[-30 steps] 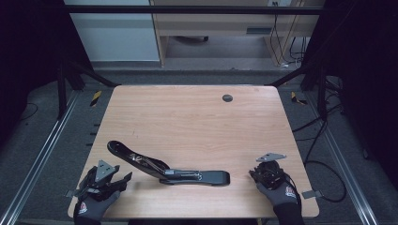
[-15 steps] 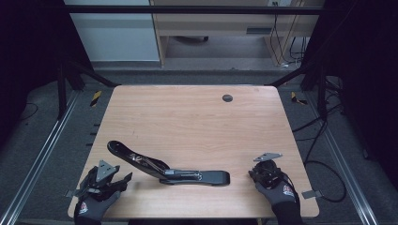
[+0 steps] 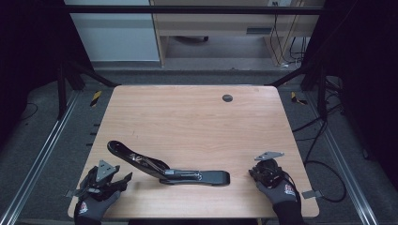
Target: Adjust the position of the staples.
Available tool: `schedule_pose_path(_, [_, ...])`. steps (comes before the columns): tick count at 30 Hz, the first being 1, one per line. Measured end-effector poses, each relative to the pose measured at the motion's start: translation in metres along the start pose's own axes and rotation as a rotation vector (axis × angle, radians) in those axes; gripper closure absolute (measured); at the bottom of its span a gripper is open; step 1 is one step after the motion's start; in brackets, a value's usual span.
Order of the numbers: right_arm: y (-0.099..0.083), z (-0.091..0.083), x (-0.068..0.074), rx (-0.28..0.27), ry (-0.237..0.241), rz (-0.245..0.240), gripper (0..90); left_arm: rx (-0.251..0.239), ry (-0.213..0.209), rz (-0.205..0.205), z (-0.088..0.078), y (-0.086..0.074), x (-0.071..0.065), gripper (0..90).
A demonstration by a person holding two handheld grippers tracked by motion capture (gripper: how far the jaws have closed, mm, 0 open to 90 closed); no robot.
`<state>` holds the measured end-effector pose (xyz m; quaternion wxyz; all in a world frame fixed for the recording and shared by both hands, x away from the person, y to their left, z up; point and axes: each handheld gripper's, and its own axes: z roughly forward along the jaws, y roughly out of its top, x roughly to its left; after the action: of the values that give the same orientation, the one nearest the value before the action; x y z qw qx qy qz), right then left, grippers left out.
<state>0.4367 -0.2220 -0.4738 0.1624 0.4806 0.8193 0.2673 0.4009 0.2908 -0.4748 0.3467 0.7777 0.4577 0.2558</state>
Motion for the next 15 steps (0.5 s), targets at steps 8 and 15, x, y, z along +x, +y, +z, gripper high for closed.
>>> schedule_pose_path(8, [0.005, -0.007, 0.001, -0.037, 0.012, -0.019, 78.5, 0.0, -0.005, -0.002, 0.0, 0.0, 0.001, 42.6])
schedule_pose_path(15, [0.01, -0.012, 0.004, -0.069, 0.034, -0.061, 78.5, 0.0, -0.004, -0.003, 0.0, -0.001, 0.001, 42.6])
